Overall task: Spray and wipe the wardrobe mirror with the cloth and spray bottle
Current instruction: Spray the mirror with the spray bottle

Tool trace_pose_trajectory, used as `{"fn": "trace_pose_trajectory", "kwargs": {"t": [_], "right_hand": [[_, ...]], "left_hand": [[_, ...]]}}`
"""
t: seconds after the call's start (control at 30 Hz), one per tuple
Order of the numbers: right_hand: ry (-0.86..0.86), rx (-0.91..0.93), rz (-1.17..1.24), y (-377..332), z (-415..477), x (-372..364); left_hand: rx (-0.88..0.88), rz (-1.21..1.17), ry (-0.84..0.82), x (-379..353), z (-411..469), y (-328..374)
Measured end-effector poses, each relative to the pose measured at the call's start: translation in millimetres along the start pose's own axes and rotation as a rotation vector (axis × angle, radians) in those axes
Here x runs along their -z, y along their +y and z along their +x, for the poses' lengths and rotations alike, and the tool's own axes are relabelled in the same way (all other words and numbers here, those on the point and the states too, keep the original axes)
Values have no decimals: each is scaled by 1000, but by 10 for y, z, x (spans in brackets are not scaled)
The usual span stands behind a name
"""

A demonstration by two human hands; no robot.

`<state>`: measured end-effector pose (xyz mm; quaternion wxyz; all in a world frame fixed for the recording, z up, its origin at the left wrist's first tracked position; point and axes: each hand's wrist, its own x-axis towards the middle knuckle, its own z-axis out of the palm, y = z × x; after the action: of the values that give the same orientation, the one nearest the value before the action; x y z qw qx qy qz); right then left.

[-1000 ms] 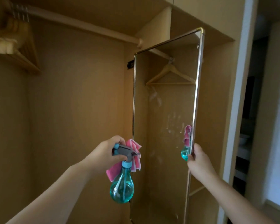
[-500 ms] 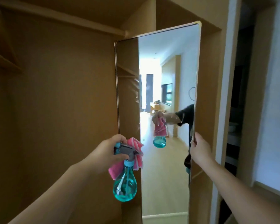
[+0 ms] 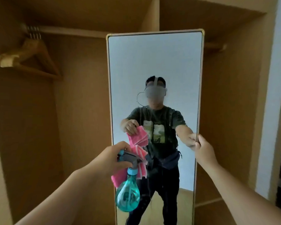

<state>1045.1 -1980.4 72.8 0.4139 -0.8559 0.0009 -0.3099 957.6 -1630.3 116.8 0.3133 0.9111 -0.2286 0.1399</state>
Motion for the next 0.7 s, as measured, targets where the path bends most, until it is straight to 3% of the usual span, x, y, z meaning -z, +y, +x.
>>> {"fn": "trace_pose_trajectory", "kwargs": {"t": [0.3, 0.5, 0.6, 0.7], "right_hand": [[-37, -52, 272, 10, 314, -134], [33, -99, -47, 28, 276, -80], [160, -16, 84, -114, -14, 19], [-66, 125, 313, -497, -514, 28]], "left_hand": [[81, 18, 52, -160, -74, 444], [80, -12, 70, -158, -138, 484], [68, -17, 83, -132, -189, 492], [60, -6, 96, -82, -222, 533]]}}
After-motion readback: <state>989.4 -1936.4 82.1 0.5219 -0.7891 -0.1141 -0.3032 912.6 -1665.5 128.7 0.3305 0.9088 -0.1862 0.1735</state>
